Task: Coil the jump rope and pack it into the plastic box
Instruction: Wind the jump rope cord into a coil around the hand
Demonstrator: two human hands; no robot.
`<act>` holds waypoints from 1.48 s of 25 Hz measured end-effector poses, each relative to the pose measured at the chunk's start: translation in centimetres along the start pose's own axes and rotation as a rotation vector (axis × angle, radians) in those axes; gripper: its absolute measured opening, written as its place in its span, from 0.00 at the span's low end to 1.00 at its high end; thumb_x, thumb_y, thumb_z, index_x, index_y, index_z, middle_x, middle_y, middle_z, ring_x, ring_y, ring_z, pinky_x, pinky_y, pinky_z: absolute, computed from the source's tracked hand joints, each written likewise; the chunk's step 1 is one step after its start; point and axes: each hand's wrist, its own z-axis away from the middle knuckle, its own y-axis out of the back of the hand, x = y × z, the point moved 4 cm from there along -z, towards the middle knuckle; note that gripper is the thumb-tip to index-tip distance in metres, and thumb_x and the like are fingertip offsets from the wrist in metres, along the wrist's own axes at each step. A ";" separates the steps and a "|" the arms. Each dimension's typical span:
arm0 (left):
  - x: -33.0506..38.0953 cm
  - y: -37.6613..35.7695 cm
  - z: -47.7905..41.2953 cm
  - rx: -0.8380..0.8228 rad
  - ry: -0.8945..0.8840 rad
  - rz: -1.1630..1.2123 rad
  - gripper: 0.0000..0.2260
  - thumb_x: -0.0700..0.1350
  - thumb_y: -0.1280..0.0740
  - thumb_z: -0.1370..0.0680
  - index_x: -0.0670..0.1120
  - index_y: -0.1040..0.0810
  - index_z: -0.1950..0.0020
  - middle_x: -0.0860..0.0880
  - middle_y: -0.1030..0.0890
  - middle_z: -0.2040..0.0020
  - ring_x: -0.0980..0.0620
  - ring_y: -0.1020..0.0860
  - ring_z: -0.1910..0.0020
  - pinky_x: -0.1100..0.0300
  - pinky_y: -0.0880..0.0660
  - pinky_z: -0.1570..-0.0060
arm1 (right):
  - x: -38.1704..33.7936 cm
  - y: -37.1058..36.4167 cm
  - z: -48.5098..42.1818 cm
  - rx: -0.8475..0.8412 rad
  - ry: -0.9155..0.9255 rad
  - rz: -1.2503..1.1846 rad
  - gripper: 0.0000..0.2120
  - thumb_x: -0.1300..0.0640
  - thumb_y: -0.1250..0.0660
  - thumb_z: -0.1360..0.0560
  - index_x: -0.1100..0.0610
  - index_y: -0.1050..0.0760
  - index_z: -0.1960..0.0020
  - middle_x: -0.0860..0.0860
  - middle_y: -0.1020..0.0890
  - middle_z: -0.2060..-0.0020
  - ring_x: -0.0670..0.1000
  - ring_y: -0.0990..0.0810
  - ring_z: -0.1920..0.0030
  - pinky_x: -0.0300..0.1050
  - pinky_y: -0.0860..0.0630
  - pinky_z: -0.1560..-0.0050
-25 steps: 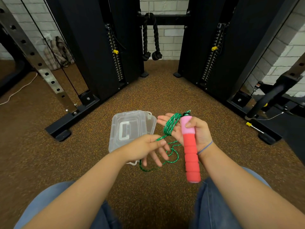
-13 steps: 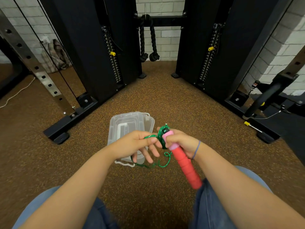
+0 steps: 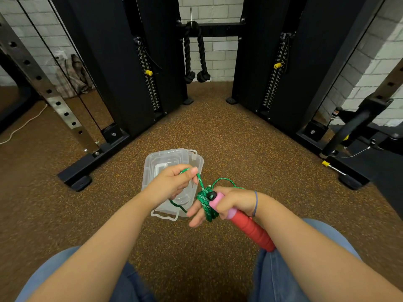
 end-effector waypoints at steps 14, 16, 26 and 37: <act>-1.3 -3.7 -0.8 -0.240 0.091 0.293 0.20 0.33 0.52 0.19 0.50 0.30 0.63 0.59 0.27 0.76 0.62 0.31 0.79 0.73 0.33 0.76 | -1.8 0.3 1.2 0.132 0.303 -0.418 0.23 0.49 0.21 0.53 0.58 0.15 0.60 0.50 0.14 0.65 0.45 0.16 0.62 0.35 0.23 0.55; -0.7 -5.2 -0.2 -0.420 0.076 0.304 0.18 0.33 0.52 0.19 0.49 0.28 0.56 0.57 0.26 0.67 0.61 0.30 0.73 0.66 0.30 0.67 | -2.4 0.5 1.3 0.088 0.366 -0.553 0.25 0.52 0.25 0.45 0.59 0.17 0.48 0.53 0.14 0.56 0.49 0.15 0.53 0.38 0.21 0.50; -2.2 -5.8 0.1 -0.302 0.002 -0.138 0.11 0.44 0.46 0.19 0.48 0.25 0.55 0.55 0.26 0.78 0.62 0.36 0.80 0.70 0.40 0.77 | -3.8 3.8 2.6 0.162 0.569 -0.885 0.41 0.57 0.37 0.41 0.65 0.38 0.28 0.65 0.32 0.30 0.61 0.34 0.29 0.53 0.39 0.28; -0.7 -3.6 0.9 -0.261 0.105 -0.226 0.12 0.47 0.45 0.19 0.48 0.26 0.59 0.54 0.26 0.75 0.59 0.34 0.77 0.68 0.37 0.79 | -3.8 4.6 2.2 0.243 0.603 -0.883 0.45 0.58 0.34 0.44 0.69 0.41 0.29 0.67 0.33 0.31 0.63 0.31 0.31 0.55 0.35 0.30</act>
